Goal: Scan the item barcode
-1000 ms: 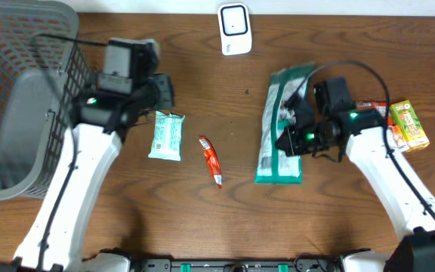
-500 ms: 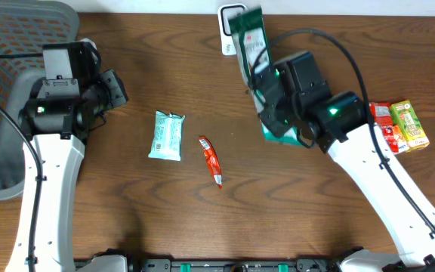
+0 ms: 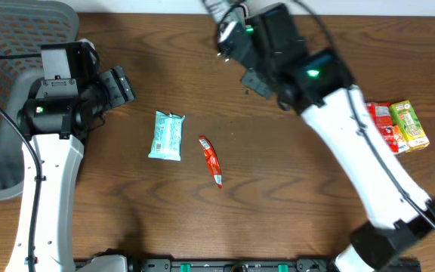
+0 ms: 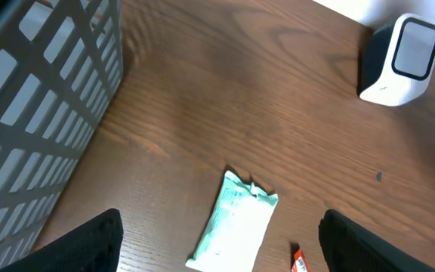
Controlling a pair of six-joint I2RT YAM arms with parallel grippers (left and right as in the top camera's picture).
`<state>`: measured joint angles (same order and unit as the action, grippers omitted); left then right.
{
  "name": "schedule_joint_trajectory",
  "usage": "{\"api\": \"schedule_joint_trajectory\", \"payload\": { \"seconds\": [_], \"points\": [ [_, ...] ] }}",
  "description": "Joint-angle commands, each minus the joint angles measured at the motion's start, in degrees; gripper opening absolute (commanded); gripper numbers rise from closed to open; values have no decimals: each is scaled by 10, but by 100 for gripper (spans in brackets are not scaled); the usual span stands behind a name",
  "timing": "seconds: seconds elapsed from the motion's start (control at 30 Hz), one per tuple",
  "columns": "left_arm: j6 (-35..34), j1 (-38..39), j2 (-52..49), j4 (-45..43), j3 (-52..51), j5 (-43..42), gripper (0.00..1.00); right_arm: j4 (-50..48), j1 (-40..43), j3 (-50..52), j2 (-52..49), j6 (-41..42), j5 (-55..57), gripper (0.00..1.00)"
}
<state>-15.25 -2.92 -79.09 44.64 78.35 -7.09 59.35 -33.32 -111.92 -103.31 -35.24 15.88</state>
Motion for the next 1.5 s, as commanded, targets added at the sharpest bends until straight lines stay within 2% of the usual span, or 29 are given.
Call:
{"api": "schedule_joint_trajectory", "payload": {
  "seconds": [0.0, 0.27, 0.57, 0.77, 0.9, 1.17, 1.47],
  "points": [
    [-1, -3, -3, 1, 7, 7, 84, -41, -15, -9, -50, -112, 122, 1],
    [-1, -3, -3, 1, 7, 7, 84, -266, -17, -9, -163, -276, 184, 1],
    [-1, -3, -3, 1, 7, 7, 84, -558, -12, -9, -272, -425, 186, 1],
    [-1, -3, -3, 1, 7, 7, 84, -672, -10, -9, -335, -556, 186, 1],
    [-1, -3, -3, 1, 7, 7, 84, -745, 1, -9, -372, -596, 184, 1],
    [-1, -3, -3, 1, 7, 7, 84, -761, 19, -9, -399, -591, 166, 1],
    [-1, -3, -3, 1, 7, 7, 84, -738, 18, -9, -399, -540, 139, 1]
  ]
}}
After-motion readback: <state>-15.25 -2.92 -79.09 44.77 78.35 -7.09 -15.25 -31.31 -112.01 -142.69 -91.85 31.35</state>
